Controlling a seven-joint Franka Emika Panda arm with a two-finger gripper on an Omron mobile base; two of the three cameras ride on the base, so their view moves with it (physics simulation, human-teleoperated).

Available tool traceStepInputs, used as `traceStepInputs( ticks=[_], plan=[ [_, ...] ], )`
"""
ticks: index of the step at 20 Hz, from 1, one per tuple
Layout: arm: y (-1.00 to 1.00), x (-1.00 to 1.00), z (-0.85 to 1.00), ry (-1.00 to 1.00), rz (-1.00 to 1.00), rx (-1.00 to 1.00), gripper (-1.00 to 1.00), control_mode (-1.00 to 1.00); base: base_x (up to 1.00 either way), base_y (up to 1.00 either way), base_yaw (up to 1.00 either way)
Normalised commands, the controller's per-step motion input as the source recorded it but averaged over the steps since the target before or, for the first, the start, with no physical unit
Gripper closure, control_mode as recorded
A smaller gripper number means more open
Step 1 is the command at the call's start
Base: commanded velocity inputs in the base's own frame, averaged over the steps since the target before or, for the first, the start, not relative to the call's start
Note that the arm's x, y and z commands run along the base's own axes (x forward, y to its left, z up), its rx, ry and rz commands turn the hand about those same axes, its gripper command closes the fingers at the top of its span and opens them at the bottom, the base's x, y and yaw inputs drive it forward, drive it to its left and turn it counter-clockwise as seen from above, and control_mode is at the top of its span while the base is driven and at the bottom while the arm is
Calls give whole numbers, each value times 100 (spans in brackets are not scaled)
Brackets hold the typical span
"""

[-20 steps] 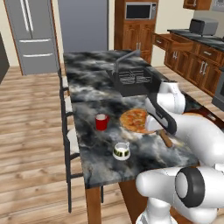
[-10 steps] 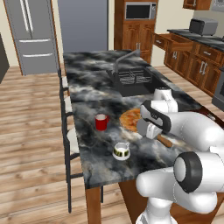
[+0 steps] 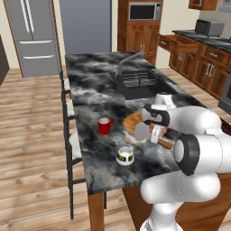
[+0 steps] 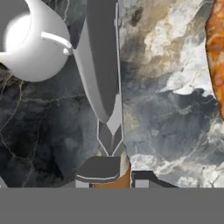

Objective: Take the pizza cutter from the drawer on the left and place it on the dining counter for cutting.

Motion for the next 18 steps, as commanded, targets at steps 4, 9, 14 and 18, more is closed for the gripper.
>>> traceStepInputs(
  ticks=[4,9,14,18],
  plan=[
    [10,51,-26,0,3,2,100,-100,0,0,0],
    [2,58,-35,0,0,0,100,-100,0,0,0],
    [1,44,-39,0,0,0,100,-100,0,0,0],
    [0,28,-34,0,0,0,100,-100,0,0,0]
  ],
)
